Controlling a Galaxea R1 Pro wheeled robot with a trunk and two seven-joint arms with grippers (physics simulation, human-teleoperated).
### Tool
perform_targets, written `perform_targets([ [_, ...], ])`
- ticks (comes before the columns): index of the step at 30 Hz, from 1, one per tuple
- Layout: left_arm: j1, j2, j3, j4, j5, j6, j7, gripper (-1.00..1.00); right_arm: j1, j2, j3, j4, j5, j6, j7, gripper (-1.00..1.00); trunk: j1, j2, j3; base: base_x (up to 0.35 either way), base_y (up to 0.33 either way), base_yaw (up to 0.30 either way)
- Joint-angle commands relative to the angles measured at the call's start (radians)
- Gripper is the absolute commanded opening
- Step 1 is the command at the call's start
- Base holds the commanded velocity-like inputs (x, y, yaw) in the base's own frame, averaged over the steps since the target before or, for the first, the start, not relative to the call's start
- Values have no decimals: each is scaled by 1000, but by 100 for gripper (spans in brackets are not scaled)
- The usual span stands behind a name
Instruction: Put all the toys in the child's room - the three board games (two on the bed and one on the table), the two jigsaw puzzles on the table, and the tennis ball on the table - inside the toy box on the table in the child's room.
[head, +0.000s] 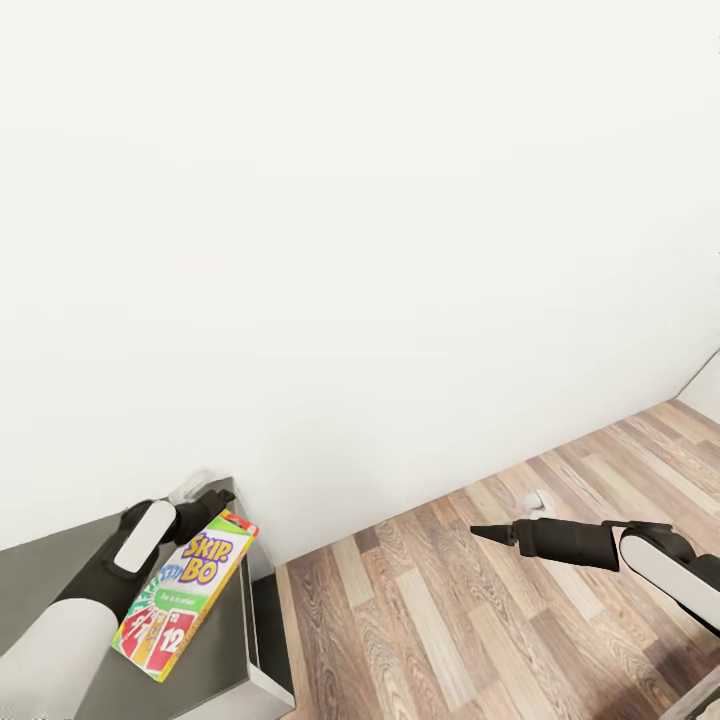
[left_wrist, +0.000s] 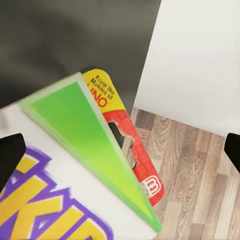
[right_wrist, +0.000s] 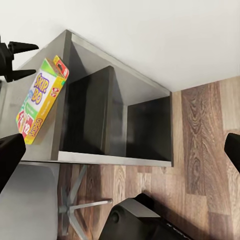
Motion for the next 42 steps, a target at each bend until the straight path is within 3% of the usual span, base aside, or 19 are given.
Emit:
perform_targets([
  [1, -4, 3, -4, -2, 10, 0, 9, 100, -2, -1, 3, 0, -7, 3, 0, 100, 1, -2, -2, 0, 0, -14],
  [9, -32, 8, -4, -2, -4, 1, 9, 100, -2, -1, 4, -1, -7, 2, -1, 100, 1, -2, -2, 0, 0, -9],
  [17, -75, 11, -3, -2, -71, 7, 9, 100, -2, 5, 6, -1, -6, 0, -2, 100, 1, -2, -2, 0, 0, -3],
  [22, -88, 11, -1, -2, -93, 9, 8, 100, -2, 6, 7, -1, -6, -1, -3, 100, 1, -2, -2, 0, 0, -1],
  [42, -104, 13, 4, -1, -119, 7, 8, 100, -2, 6, 7, -2, -6, -2, -3, 100, 1, -2, -2, 0, 0, 0],
])
